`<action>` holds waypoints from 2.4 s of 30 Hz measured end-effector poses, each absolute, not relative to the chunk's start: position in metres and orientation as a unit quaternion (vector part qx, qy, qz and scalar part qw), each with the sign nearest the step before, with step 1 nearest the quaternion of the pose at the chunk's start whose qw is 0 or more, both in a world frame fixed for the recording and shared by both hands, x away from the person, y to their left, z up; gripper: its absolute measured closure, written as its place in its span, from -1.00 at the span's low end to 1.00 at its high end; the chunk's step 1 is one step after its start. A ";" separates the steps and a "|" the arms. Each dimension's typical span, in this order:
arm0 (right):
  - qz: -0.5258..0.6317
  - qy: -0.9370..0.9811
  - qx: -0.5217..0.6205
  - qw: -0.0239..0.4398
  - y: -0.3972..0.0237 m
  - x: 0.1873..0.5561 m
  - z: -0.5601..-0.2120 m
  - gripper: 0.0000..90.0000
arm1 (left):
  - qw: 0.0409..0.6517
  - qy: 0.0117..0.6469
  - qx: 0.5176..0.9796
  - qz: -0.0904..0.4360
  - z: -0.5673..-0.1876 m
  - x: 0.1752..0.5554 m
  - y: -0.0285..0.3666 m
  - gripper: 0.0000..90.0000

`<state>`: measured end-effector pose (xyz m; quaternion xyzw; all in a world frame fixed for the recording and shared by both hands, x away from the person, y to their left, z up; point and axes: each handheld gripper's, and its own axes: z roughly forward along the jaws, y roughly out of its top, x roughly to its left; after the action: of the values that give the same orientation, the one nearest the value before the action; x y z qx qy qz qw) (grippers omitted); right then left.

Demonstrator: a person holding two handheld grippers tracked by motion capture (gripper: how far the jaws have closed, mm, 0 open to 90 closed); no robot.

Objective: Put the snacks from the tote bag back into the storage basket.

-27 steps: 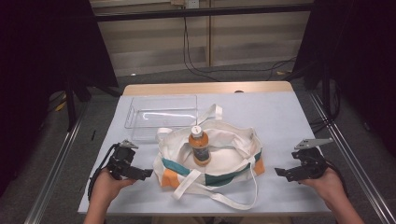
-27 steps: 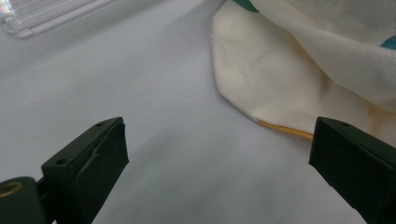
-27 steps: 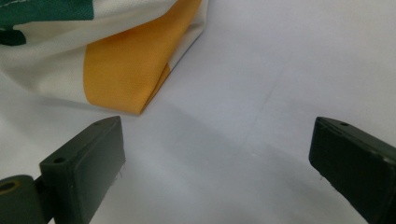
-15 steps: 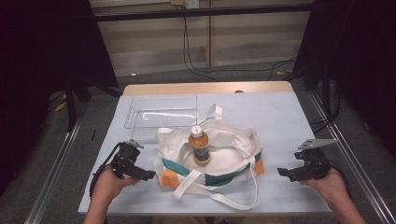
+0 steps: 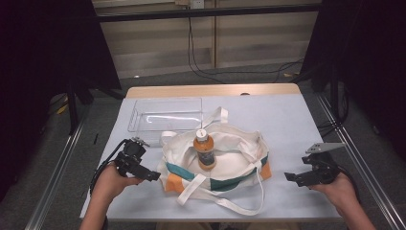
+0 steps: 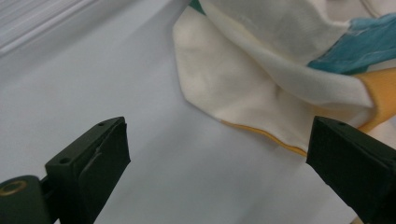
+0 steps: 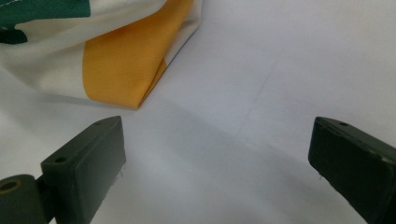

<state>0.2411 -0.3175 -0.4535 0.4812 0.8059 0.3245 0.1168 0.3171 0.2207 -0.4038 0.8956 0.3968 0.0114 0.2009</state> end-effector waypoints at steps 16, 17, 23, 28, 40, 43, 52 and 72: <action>0.329 0.804 0.482 0.114 -0.320 0.241 -0.452 -0.91 | 0.187 0.385 0.904 -0.007 -0.373 0.330 0.207 -0.88; 0.330 0.803 0.483 0.115 -0.320 0.241 -0.452 -0.91 | 0.185 0.381 0.906 -0.008 -0.371 0.331 0.207 -0.88; 0.330 0.803 0.483 0.113 -0.320 0.241 -0.453 -0.90 | 0.185 0.377 0.908 -0.011 -0.363 0.337 0.201 -0.87; 0.327 0.803 0.486 0.109 -0.319 0.241 -0.452 -0.90 | 0.182 0.375 0.909 -0.015 -0.356 0.341 0.196 -0.87; 0.329 0.805 0.481 0.109 -0.318 0.241 -0.453 -0.89 | 0.174 0.358 0.917 -0.016 -0.344 0.348 0.178 -0.87; 0.329 0.806 0.481 0.110 -0.318 0.241 -0.453 -0.89 | 0.176 0.355 0.918 -0.014 -0.343 0.349 0.173 -0.87; 0.328 0.805 0.482 0.109 -0.318 0.241 -0.452 -0.89 | 0.174 0.342 0.923 -0.016 -0.338 0.353 0.159 -0.86; 0.327 0.807 0.480 0.106 -0.317 0.241 -0.452 -0.88 | 0.169 0.318 0.933 -0.022 -0.337 0.358 0.131 -0.86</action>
<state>0.2411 -0.3168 -0.4517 0.4798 0.8071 0.3273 0.1065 0.3578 0.1308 -0.3372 0.9327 0.3179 -0.0218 0.1688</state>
